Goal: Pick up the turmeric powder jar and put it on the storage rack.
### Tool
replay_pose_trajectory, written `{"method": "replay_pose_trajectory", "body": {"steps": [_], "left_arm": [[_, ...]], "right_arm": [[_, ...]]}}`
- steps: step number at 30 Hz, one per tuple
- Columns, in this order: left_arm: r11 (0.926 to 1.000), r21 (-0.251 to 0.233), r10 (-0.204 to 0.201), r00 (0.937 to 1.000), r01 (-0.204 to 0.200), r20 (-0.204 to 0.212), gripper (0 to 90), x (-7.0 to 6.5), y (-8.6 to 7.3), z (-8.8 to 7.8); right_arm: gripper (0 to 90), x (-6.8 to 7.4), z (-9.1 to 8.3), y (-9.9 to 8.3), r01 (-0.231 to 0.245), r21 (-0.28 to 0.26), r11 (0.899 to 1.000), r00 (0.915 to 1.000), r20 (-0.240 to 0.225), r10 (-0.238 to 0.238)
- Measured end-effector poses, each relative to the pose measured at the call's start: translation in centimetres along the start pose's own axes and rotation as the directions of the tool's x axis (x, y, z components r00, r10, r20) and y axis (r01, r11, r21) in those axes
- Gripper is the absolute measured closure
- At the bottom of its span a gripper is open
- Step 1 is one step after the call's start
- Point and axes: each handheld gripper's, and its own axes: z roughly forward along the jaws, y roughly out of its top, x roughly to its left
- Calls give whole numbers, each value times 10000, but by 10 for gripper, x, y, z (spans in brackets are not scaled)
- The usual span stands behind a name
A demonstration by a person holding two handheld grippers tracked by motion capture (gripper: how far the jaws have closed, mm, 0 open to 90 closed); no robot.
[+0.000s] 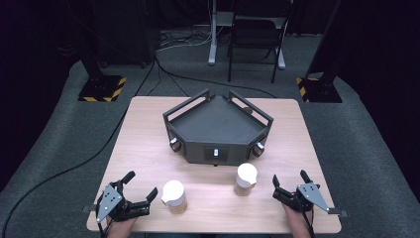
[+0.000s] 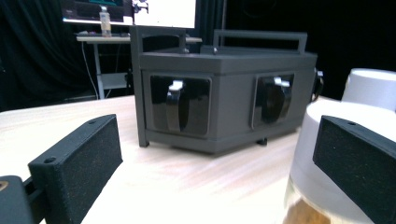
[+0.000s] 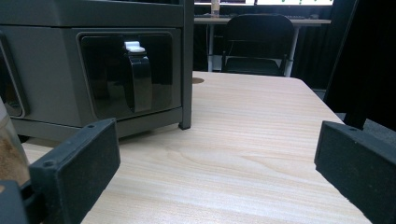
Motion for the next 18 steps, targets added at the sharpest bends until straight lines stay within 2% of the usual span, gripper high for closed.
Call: {"method": "replay_pose_trajectory", "body": {"steps": [6, 18], "left_arm": [[9999, -6, -165, 9998, 165, 65, 9, 6, -1, -9], [9999, 100, -92, 9964, 84, 845, 8, 7, 3, -16]], "right_arm": [[0, -2, 1, 0, -80, -5, 10000, 10000, -32, 80], [0, -2, 1, 0, 2, 12, 10000, 9999, -105, -1]]}}
